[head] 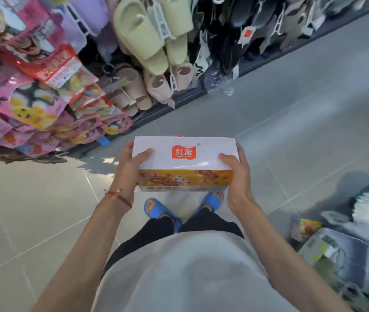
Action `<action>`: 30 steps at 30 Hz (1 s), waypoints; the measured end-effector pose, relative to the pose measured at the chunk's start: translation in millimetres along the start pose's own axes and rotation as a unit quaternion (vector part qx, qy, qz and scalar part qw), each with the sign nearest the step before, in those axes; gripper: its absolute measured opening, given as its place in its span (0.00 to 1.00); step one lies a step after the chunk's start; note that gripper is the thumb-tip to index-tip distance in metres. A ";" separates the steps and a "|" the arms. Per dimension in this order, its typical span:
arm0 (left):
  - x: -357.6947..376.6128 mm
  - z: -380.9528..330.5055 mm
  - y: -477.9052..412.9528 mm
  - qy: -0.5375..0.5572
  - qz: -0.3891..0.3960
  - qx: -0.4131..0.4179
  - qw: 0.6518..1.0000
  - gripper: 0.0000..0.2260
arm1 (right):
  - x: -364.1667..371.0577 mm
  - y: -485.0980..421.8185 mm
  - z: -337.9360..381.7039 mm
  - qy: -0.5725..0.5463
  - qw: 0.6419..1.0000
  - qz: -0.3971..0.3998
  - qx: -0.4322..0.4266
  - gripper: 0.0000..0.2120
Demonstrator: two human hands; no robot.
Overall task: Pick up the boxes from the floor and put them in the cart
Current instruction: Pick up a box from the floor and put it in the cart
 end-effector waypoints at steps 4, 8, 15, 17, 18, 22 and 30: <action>80.2 -8.8 2.7 -0.045 0.036 0.016 0.998 0.17 | -66.9 -14.7 20.8 -0.037 0.999 -0.035 -0.010 0.24; 161.8 -18.3 3.9 -0.095 0.084 0.034 0.991 0.18 | -134.4 -35.3 40.2 -0.073 0.996 -0.049 -0.012 0.22; 295.1 -28.9 -4.6 -0.137 0.175 0.069 0.973 0.19 | -243.3 -72.2 69.5 -0.104 0.989 -0.092 -0.057 0.17; 330.7 -32.6 -6.5 -0.146 0.198 0.074 0.966 0.20 | -268.0 -79.4 78.6 -0.118 0.984 -0.116 -0.064 0.20; 348.8 -35.0 -8.0 -0.150 0.211 0.075 0.963 0.20 | -279.8 -82.9 82.9 -0.128 0.981 -0.130 -0.065 0.22; 420.6 -44.4 -15.8 -0.183 0.268 0.076 0.943 0.15 | -323.0 -94.7 97.9 -0.160 0.969 -0.176 -0.072 0.23; 566.8 -69.5 -49.9 -0.260 0.348 0.085 0.897 0.15 | -401.5 -145.8 147.3 -0.182 0.942 -0.270 -0.080 0.16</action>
Point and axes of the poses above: each hand's wrist, its own y-axis away from the middle knuckle, its own x-axis out of the palm, z = x × y, the point moved 2 cm from there along -y, towards the middle knuckle, and after that the axes turned 2 degrees about -x, right-handed, at the moved point
